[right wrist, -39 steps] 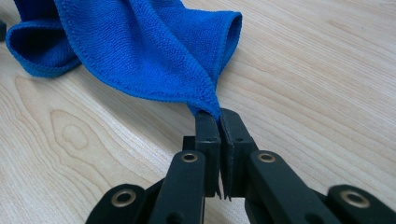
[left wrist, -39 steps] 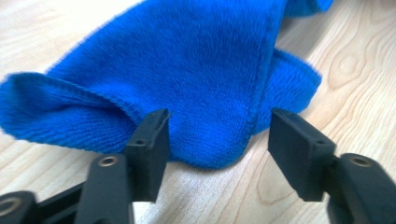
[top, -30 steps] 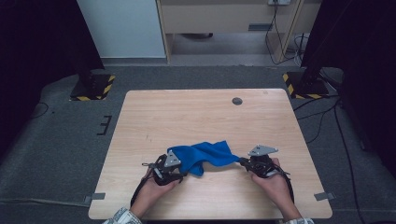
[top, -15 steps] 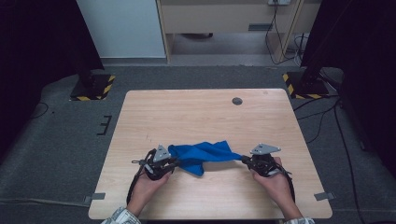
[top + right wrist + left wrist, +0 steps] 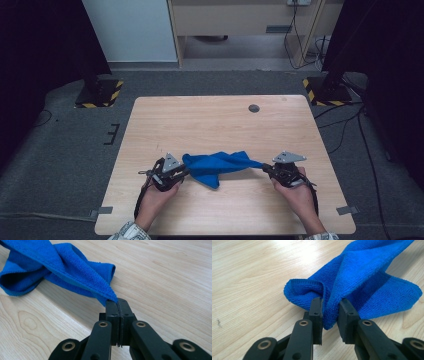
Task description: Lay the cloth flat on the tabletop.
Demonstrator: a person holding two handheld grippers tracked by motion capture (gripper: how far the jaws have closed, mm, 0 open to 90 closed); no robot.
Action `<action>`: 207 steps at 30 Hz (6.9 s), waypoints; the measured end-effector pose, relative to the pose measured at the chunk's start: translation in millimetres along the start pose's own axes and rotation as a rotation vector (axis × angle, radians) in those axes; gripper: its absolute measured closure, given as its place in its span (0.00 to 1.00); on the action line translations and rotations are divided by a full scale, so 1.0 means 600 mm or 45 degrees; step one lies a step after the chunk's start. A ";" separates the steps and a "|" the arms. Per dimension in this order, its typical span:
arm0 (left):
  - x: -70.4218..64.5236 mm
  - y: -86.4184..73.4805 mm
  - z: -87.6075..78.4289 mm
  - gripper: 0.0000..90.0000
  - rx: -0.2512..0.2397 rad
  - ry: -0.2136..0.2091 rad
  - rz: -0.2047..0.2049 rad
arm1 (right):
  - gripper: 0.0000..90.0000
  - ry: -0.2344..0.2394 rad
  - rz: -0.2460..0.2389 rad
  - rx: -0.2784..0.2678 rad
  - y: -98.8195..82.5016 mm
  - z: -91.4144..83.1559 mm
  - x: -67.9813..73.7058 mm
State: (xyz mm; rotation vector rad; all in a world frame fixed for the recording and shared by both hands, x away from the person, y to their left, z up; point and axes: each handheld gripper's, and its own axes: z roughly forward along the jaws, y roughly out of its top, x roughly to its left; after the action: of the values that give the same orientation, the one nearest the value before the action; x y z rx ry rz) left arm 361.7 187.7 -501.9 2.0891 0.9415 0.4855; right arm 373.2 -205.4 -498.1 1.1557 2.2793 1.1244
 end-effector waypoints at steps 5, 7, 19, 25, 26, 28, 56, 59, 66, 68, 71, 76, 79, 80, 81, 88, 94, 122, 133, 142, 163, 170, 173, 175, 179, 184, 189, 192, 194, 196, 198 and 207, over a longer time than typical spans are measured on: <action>-0.002 0.000 0.001 0.83 -0.001 -0.006 0.013 | 0.99 -0.011 0.012 -0.012 0.001 -0.004 -0.003; -0.002 0.001 0.001 0.86 -0.008 -0.008 0.018 | 0.99 -0.012 0.012 -0.013 0.002 -0.004 -0.004; -0.001 0.024 -0.028 0.92 -0.127 -0.018 -0.034 | 0.99 -0.027 0.001 -0.181 0.029 -0.039 0.005; -0.005 0.051 -0.048 0.92 -0.181 -0.014 -0.033 | 0.99 -0.024 -0.014 -0.242 0.050 -0.069 0.006; -0.005 0.054 -0.048 0.92 -0.185 -0.014 -0.035 | 0.99 -0.024 -0.014 -0.246 0.053 -0.072 0.005; -0.005 0.065 -0.050 0.92 -0.187 -0.002 -0.020 | 0.99 -0.028 -0.028 -0.255 0.059 -0.079 0.005; 0.031 0.137 -0.073 0.91 -0.262 -0.021 -0.101 | 0.99 -0.019 -0.056 -0.305 0.105 -0.105 -0.011; 0.037 0.136 -0.072 0.91 -0.281 -0.041 -0.149 | 0.99 -0.022 -0.046 -0.303 0.103 -0.100 -0.015; 0.041 0.131 -0.063 0.91 -0.282 -0.027 -0.171 | 0.99 -0.028 -0.038 -0.299 0.103 -0.096 -0.015; 0.040 0.131 -0.061 0.92 -0.284 -0.019 -0.165 | 0.99 -0.032 -0.040 -0.300 0.104 -0.095 -0.015; 0.041 0.131 -0.061 0.92 -0.296 -0.014 -0.169 | 1.00 -0.043 -0.037 -0.319 0.104 -0.095 -0.015; 0.036 0.132 -0.070 0.94 -0.320 -0.003 -0.151 | 1.00 -0.035 -0.037 -0.331 0.104 -0.099 -0.012; 0.030 0.134 -0.080 0.95 -0.336 0.009 -0.124 | 1.00 -0.035 -0.039 -0.352 0.106 -0.107 -0.009; 0.028 0.135 -0.083 0.95 -0.341 0.012 -0.119 | 1.00 -0.030 -0.040 -0.359 0.106 -0.110 -0.008; 0.028 0.136 -0.086 0.95 -0.346 0.013 -0.114 | 1.00 -0.028 -0.047 -0.367 0.107 -0.113 -0.008; 0.023 0.142 -0.107 0.95 -0.367 0.026 -0.089 | 0.99 -0.020 -0.065 -0.404 0.117 -0.133 0.003; 0.016 0.139 -0.127 0.94 -0.383 0.031 -0.068 | 0.99 -0.018 -0.097 -0.419 0.117 -0.151 0.019; -0.045 0.149 -0.246 0.94 -0.456 -0.005 0.024 | 0.99 0.013 -0.237 -0.556 0.117 -0.280 0.087; -0.032 0.173 -0.229 0.93 -0.415 0.010 0.025 | 0.99 -0.031 -0.268 -0.525 0.128 -0.280 0.079; -0.016 0.180 -0.195 0.92 -0.395 0.015 -0.008 | 0.99 -0.055 -0.243 -0.496 0.133 -0.250 0.057; 0.049 0.188 -0.039 0.92 -0.208 0.079 -0.081 | 0.99 -0.079 -0.154 -0.319 0.134 -0.109 -0.035; 0.066 0.184 0.000 0.92 -0.163 0.082 -0.114 | 0.99 -0.099 -0.131 -0.265 0.132 -0.070 -0.053; 0.072 0.184 0.015 0.92 -0.147 0.083 -0.135 | 0.99 -0.108 -0.114 -0.246 0.132 -0.053 -0.061; 0.077 0.183 0.027 0.92 -0.137 0.075 -0.158 | 0.99 -0.120 -0.111 -0.225 0.132 -0.042 -0.066; 0.083 0.182 0.048 0.92 -0.102 0.088 -0.167 | 0.99 -0.132 -0.094 -0.192 0.132 -0.023 -0.077; 0.089 0.182 0.061 0.92 -0.088 0.104 -0.176 | 0.99 -0.139 -0.080 -0.180 0.133 -0.008 -0.082; 0.094 0.187 0.070 0.92 -0.086 0.111 -0.194 | 0.99 -0.143 -0.060 -0.175 0.134 0.003 -0.088; 0.093 0.189 0.077 0.92 -0.072 0.119 -0.188 | 0.99 -0.148 -0.039 -0.171 0.134 0.009 -0.094; 0.093 0.190 0.081 0.92 -0.065 0.121 -0.187 | 0.99 -0.148 -0.031 -0.168 0.134 0.011 -0.097; 0.095 0.191 0.085 0.92 -0.063 0.123 -0.192 | 0.99 -0.148 -0.028 -0.165 0.134 0.014 -0.100; 0.096 0.192 0.088 0.92 -0.059 0.126 -0.195 | 0.99 -0.145 -0.020 -0.164 0.134 0.016 -0.101; 0.104 0.192 0.103 0.92 -0.028 0.142 -0.209 | 0.99 -0.137 -0.003 -0.151 0.142 0.029 -0.110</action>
State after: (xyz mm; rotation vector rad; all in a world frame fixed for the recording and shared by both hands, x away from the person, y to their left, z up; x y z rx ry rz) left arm 492.9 155.6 -448.6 1.9614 1.1566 0.5282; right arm 467.7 -219.0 -445.7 1.1388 2.1030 1.1513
